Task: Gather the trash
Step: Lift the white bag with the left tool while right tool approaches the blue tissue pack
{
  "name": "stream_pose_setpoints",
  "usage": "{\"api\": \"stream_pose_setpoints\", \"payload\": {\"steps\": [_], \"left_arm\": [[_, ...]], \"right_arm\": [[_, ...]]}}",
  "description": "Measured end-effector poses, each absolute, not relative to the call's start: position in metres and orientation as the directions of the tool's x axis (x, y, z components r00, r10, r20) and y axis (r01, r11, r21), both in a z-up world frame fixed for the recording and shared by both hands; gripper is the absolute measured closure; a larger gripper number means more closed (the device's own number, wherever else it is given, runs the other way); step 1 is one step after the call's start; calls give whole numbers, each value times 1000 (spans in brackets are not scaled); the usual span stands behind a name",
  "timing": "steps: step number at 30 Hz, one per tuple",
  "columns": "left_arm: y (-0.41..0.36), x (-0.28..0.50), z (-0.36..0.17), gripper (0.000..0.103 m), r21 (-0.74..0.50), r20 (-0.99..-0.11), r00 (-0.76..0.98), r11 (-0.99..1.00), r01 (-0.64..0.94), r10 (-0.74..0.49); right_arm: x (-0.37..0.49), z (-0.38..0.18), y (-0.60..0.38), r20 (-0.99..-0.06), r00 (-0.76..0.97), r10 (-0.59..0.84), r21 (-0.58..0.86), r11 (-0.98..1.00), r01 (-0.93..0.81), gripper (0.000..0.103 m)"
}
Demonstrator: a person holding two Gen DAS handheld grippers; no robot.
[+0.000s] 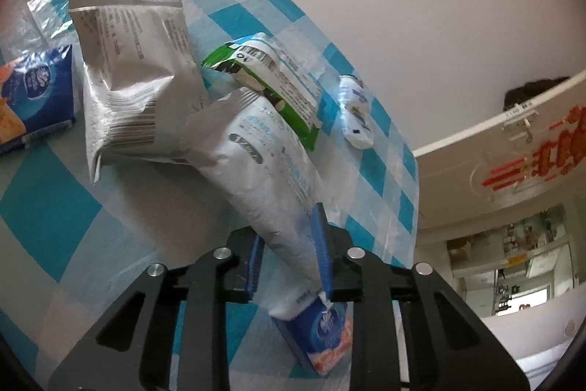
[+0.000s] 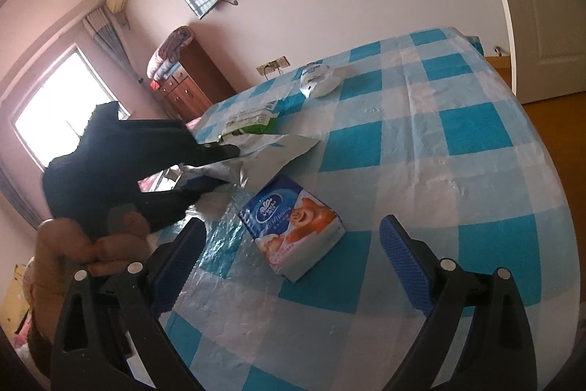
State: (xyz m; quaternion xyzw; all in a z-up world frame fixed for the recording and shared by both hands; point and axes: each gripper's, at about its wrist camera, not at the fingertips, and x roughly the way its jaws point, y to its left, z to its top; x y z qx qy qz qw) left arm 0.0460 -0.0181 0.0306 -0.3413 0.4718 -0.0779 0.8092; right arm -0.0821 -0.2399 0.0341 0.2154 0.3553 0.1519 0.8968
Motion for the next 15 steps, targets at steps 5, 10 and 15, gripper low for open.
{"api": "stream_pose_setpoints", "payload": {"steps": [5,10,15], "left_arm": [[-17,30,54,80,-518,-735,558,850,-93,-386],[-20,17,70,81,-388,-764,564,921,-15,-313],[-20,16,72,78,-286,-799,546,958,24,-252]], "right_arm": [[-76,31,-232,-610,678,411,464,878,-115,9],[-73,30,-222,-629,663,406,429,892,-139,9],[-65,26,-220,-656,646,391,414,902,-126,9]]}}
